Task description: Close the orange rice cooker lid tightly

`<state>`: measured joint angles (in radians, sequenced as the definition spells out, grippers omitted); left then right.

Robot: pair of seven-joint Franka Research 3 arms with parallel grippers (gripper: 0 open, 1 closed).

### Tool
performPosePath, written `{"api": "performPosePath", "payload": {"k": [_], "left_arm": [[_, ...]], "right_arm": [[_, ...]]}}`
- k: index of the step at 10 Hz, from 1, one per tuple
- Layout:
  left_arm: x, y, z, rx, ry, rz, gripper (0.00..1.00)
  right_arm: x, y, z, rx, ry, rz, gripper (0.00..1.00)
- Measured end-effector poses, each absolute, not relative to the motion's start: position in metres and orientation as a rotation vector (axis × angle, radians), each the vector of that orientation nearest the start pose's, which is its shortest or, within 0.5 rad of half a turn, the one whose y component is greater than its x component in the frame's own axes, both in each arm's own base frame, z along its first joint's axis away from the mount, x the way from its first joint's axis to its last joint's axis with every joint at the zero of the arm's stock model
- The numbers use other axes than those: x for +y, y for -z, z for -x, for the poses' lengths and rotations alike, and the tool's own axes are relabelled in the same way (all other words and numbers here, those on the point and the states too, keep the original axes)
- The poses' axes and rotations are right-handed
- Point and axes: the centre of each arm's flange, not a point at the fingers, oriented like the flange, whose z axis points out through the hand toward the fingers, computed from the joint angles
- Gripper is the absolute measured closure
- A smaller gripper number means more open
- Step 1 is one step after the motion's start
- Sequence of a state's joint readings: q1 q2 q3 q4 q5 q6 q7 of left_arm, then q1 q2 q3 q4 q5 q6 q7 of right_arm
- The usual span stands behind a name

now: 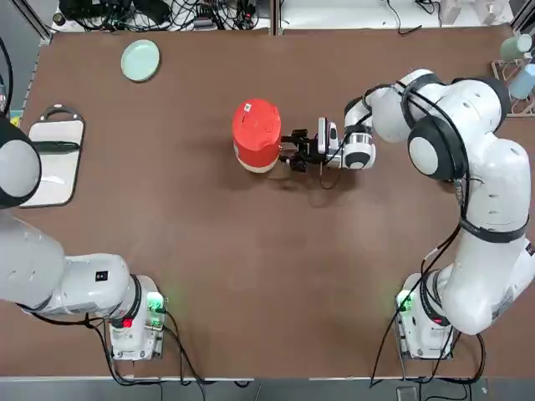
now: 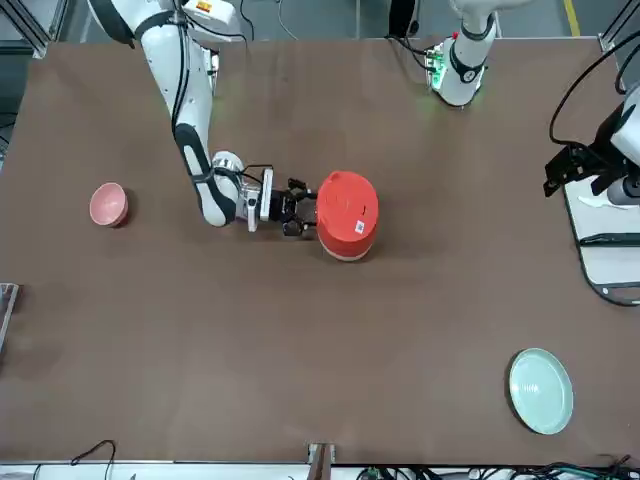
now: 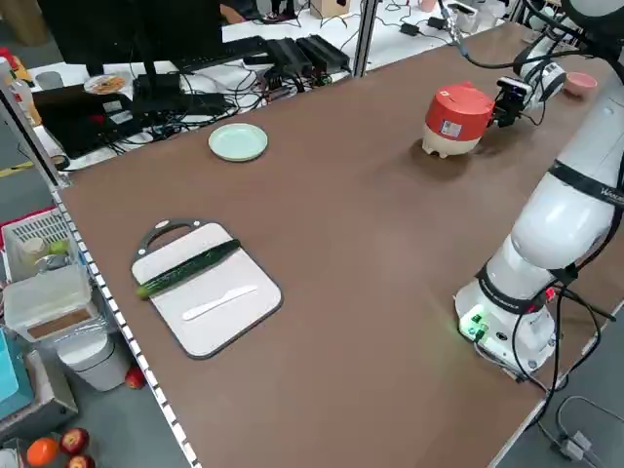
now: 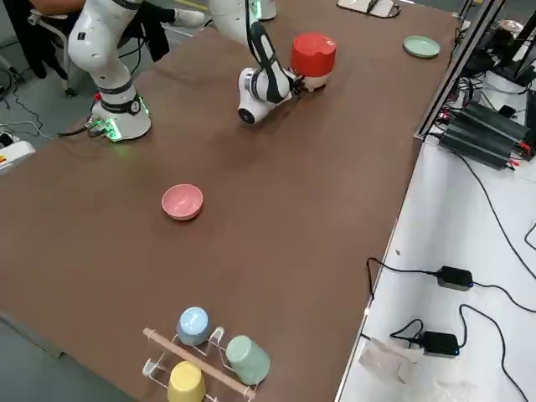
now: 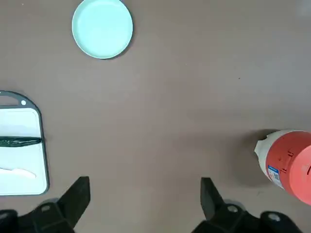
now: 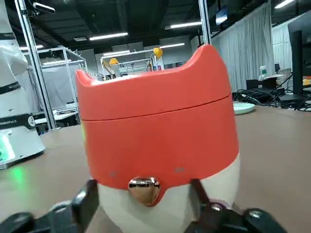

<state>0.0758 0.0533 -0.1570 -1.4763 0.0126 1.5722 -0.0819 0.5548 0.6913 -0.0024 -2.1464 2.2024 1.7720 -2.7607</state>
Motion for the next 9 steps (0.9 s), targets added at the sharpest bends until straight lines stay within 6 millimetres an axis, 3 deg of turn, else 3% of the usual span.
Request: {"api": "performPosePath", "payload": {"k": [1, 6, 9], "left_arm": [[-0.042, -0.64, -0.57, -0.002, 0.068, 3.14, 0.0], [-0.043, -0.641, -0.57, -0.001, 0.073, 3.14, 0.0], [-0.043, -0.642, -0.57, -0.002, 0.076, 3.14, 0.0]], "right_arm": [[0.344, -0.096, -0.426, -1.061, 1.185, 1.356, 0.0], [0.312, -0.103, -0.458, -1.046, 1.177, 1.368, 0.0], [0.273, -0.13, -0.518, -1.178, 1.146, 1.365, 0.0]]}}
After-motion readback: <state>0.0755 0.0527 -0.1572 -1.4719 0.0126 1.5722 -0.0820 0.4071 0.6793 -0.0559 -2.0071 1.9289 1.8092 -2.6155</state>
